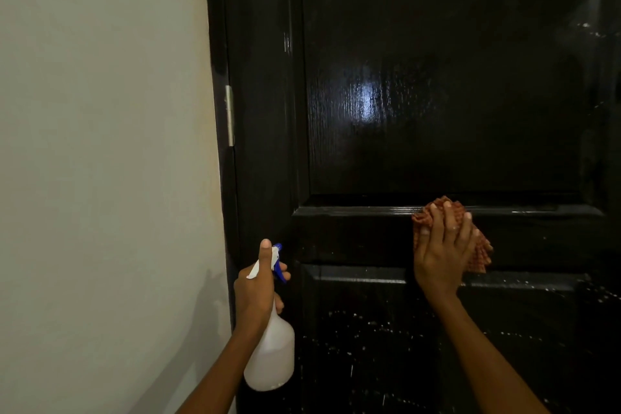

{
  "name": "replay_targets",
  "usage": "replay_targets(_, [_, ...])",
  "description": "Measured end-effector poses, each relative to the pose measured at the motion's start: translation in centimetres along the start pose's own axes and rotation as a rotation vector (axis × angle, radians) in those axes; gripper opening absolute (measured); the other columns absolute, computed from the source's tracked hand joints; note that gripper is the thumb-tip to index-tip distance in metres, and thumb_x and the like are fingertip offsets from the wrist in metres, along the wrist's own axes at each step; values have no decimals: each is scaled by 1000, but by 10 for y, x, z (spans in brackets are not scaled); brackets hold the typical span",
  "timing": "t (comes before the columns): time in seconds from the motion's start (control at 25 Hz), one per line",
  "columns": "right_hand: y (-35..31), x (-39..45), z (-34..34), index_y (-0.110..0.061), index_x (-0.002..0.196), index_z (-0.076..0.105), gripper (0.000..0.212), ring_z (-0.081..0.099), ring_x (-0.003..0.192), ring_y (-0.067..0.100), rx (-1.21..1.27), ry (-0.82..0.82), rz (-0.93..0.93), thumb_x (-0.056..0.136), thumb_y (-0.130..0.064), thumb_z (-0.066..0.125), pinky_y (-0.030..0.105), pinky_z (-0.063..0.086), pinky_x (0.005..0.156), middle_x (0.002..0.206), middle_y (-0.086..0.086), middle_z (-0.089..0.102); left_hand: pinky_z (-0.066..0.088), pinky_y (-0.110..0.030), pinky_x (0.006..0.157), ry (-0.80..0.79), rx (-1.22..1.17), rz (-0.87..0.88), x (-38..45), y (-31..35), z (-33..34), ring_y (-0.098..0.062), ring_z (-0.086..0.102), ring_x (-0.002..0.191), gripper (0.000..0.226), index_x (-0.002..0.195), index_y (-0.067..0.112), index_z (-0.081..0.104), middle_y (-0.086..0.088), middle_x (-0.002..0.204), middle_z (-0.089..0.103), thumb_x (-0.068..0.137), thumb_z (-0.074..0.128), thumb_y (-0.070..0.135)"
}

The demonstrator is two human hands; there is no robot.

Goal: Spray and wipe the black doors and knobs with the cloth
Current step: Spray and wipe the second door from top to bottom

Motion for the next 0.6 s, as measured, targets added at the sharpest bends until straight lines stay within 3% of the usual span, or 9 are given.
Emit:
replay_targets(0.08, [-42, -10, 20, -20, 162, 29, 59, 0, 160, 34, -15, -37, -80, 106, -36, 38, 54, -3, 128, 173, 4, 12, 46, -26, 41, 1, -5, -6, 0, -6, -8, -31, 62, 58, 70, 92, 3, 71, -16, 84, 74, 86, 43, 67])
replay_targets(0.16, [-97, -25, 48, -24, 164, 26, 62, -2, 160, 33, -68, -116, -292, 106, -40, 39, 53, -3, 128, 174, 2, 7, 46, -26, 41, 16, -13, -17, 1, -14, -18, -32, 63, 58, 73, 91, 3, 70, -17, 84, 74, 82, 43, 70])
replay_targets(0.32, [-184, -68, 101, -27, 166, 16, 71, -3, 160, 33, -110, -244, -619, 105, -44, 49, 53, -3, 128, 175, 2, 0, 47, -25, 40, 42, 8, -61, 5, -30, -29, -26, 65, 60, 68, 95, 3, 70, -16, 85, 74, 91, 42, 65])
replay_targets(0.48, [-188, -129, 134, -31, 166, 11, 74, -6, 160, 28, -187, -345, -965, 101, -44, 43, 47, -16, 126, 174, 0, -2, 48, -24, 41, 50, 40, -79, 6, -40, -27, -25, 66, 60, 69, 100, 2, 70, -15, 84, 74, 92, 43, 65])
replay_targets(0.6, [-156, -118, 118, -28, 166, 12, 72, -3, 160, 27, -182, -329, -924, 104, -45, 44, 47, -6, 128, 174, 1, 3, 48, -24, 42, 44, 18, -80, 6, -45, -26, -22, 68, 63, 66, 103, 1, 69, -14, 85, 73, 94, 43, 62])
Point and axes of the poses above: each hand's wrist, its own x-axis towards the middle knuckle, its own z-axis out of the palm, y = z × x, the point moved 10 cm from there along x, towards the middle knuckle
